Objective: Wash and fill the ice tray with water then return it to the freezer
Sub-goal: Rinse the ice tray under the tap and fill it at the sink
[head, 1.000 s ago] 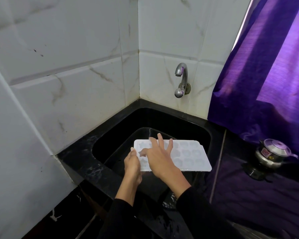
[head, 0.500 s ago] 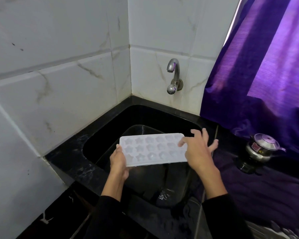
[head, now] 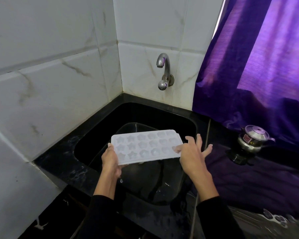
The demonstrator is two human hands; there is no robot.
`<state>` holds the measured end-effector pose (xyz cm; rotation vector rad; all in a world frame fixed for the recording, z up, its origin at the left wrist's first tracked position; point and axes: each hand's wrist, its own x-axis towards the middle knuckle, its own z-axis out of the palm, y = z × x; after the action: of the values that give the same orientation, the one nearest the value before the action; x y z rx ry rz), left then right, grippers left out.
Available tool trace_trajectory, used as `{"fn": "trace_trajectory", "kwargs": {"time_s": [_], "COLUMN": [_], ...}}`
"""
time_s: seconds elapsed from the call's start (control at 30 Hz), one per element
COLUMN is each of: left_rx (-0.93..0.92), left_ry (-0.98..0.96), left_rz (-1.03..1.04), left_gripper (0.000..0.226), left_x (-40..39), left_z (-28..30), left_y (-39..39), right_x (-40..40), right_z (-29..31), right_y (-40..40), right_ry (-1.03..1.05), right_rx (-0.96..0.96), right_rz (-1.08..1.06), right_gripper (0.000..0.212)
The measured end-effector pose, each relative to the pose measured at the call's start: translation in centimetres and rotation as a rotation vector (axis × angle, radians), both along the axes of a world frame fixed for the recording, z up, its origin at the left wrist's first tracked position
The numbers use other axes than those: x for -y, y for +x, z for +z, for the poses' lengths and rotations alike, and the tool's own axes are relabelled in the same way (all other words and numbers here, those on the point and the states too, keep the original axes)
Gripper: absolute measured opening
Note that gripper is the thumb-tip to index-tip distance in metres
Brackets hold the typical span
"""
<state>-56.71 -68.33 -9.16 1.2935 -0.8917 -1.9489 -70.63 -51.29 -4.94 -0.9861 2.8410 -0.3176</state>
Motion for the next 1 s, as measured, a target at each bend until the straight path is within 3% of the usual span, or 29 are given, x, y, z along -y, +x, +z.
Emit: {"fn": "trace_trajectory", "kwargs": {"time_s": [0.2, 0.43, 0.63, 0.83, 1.0], "left_rx": [-0.012, 0.001, 0.002, 0.003, 0.014], "left_ry": [-0.007, -0.02, -0.042, -0.035, -0.03], "left_rz": [-0.014, -0.021, -0.05, -0.036, -0.032], "left_gripper": [0.035, 0.035, 0.037, 0.037, 0.035], "left_x": [-0.01, 0.06, -0.05, -0.19, -0.43], "left_z": [0.19, 0.12, 0.35, 0.72, 0.61], "left_y": [-0.06, 0.14, 0.09, 0.12, 0.43], "right_x": [0.08, 0.42, 0.46, 0.37, 0.1], "right_z": [0.1, -0.06, -0.13, -0.22, -0.1], "right_y": [0.27, 0.59, 0.83, 0.83, 0.97], "right_ry": [-0.018, -0.006, 0.002, -0.014, -0.046], "right_rx": [0.005, -0.003, -0.013, 0.002, -0.005], "right_rz": [-0.022, -0.06, -0.069, -0.085, -0.081], "right_gripper": [0.065, 0.062, 0.046, 0.055, 0.04]}}
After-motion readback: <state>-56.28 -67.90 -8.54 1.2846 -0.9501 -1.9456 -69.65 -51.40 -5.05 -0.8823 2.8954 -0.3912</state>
